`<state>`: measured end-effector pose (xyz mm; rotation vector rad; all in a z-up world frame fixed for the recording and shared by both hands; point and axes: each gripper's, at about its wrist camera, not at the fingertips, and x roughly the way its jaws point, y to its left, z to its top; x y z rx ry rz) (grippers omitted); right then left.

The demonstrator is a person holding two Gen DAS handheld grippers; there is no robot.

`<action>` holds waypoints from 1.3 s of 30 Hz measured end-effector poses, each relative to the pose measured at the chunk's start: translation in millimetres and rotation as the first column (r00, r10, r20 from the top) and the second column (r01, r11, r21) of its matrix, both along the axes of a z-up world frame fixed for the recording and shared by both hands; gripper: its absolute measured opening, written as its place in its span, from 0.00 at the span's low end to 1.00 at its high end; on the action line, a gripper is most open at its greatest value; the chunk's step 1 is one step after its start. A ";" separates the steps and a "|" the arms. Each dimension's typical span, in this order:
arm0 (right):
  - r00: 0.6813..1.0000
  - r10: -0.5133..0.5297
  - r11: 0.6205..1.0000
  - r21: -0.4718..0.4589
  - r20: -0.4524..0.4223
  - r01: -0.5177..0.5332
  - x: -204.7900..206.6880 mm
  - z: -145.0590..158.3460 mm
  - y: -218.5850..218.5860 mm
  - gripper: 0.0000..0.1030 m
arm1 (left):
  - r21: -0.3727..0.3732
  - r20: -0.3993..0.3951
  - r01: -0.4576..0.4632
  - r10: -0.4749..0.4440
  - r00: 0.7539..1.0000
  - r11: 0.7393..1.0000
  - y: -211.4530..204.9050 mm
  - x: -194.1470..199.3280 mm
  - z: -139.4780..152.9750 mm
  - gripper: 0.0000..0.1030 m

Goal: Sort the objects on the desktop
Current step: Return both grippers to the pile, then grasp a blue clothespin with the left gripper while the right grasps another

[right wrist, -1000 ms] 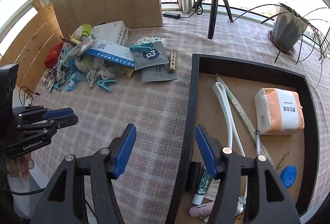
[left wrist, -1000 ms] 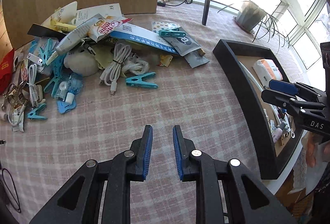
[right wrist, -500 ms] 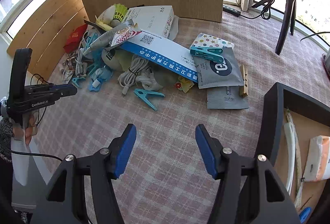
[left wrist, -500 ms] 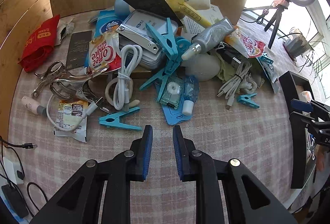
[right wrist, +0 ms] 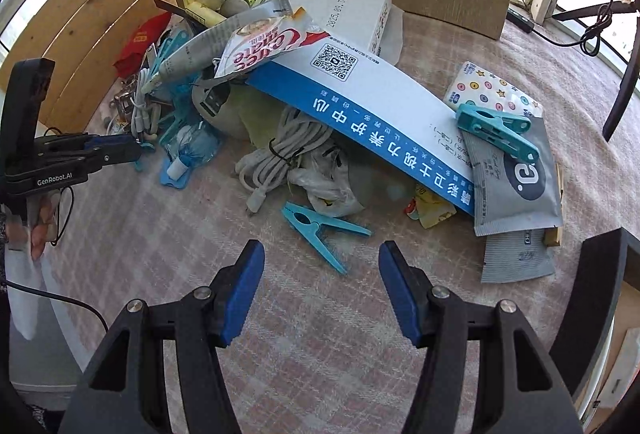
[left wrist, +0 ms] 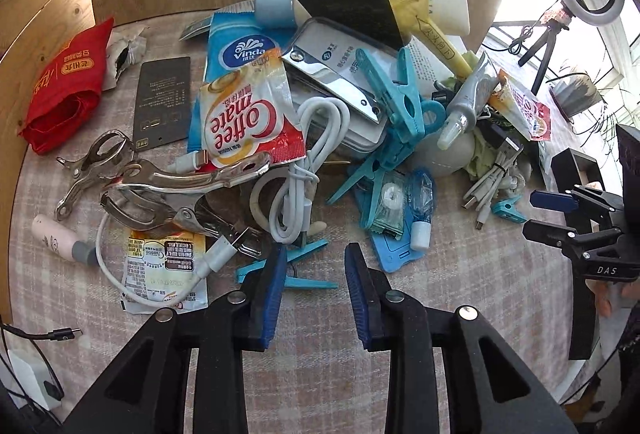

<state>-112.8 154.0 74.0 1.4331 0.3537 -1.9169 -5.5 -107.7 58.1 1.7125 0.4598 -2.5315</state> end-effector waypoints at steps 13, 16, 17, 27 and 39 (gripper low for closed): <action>0.999 0.045 0.999 0.026 0.025 -0.046 0.7 -12.6 -16.9 0.47 | -0.009 0.030 0.107 -0.106 0.994 0.994 19.1 6.9 2.5 0.31; 0.998 0.063 0.997 0.041 0.011 -0.064 5.8 -12.6 -18.0 0.43 | -0.021 0.054 0.146 -0.145 0.988 0.989 27.1 13.7 4.1 0.31; 0.998 0.068 0.997 0.037 0.017 -0.068 6.8 -12.3 -17.7 0.42 | -0.042 0.056 0.150 -0.148 0.987 0.988 28.1 15.2 6.1 0.31; 0.999 0.036 0.999 0.021 0.007 -0.037 2.9 -9.3 -12.4 0.42 | -0.054 0.092 0.190 -0.184 0.979 0.980 42.8 7.8 -3.8 0.40; 0.996 0.080 0.994 0.071 -0.044 -0.077 10.8 -11.8 -29.3 0.17 | -0.058 0.078 0.118 -0.114 0.990 0.991 52.7 28.8 -4.5 0.19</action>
